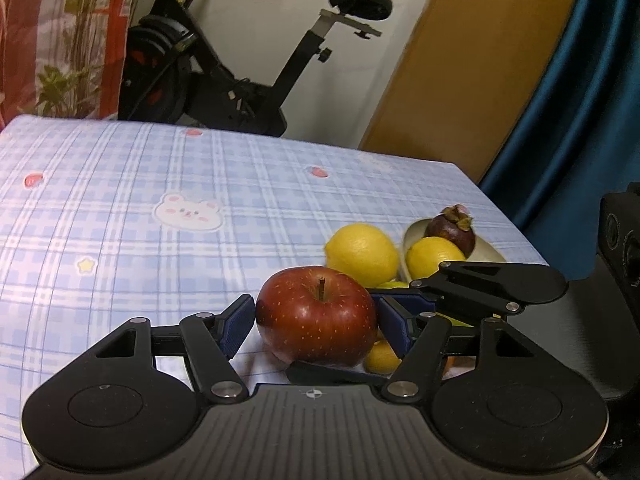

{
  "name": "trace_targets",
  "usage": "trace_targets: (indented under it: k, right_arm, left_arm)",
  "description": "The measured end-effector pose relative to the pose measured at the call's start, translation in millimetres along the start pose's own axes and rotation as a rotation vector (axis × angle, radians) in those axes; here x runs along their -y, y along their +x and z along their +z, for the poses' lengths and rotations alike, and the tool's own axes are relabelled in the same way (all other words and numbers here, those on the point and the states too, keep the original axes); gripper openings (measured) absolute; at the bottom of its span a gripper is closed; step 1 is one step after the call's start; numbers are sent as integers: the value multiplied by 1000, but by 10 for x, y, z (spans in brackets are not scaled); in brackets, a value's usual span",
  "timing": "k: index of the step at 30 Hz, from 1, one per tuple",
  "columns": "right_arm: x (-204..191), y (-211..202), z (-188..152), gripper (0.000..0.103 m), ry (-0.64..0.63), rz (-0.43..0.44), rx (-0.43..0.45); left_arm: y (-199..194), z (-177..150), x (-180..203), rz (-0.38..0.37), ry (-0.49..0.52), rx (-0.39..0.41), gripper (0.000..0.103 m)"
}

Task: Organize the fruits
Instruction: 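Set the red apple on the plate beside the mangosteen and release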

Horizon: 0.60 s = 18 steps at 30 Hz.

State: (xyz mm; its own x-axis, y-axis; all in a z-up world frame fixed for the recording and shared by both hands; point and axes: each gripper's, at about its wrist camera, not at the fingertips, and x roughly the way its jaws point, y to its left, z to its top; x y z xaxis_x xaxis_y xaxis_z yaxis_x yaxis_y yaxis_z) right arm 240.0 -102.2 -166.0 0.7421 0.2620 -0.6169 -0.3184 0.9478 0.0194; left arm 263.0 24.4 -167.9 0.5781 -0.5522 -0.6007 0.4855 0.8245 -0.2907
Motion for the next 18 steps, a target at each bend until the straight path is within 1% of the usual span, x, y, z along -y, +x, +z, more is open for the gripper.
trace_targets:
  k: [9,13,18]
  right_arm:
    - [199,-463,-57,61,30,-30,86]
    - [358,-663,-92,61,53,-44,117]
    - [637,-918,-193,61,103,-64,158]
  left_arm:
    - [-54,139,446,6,82,28,70]
    - [-20,210,650,11,125,23,71]
    - [108,308,1003,9,197,7,70]
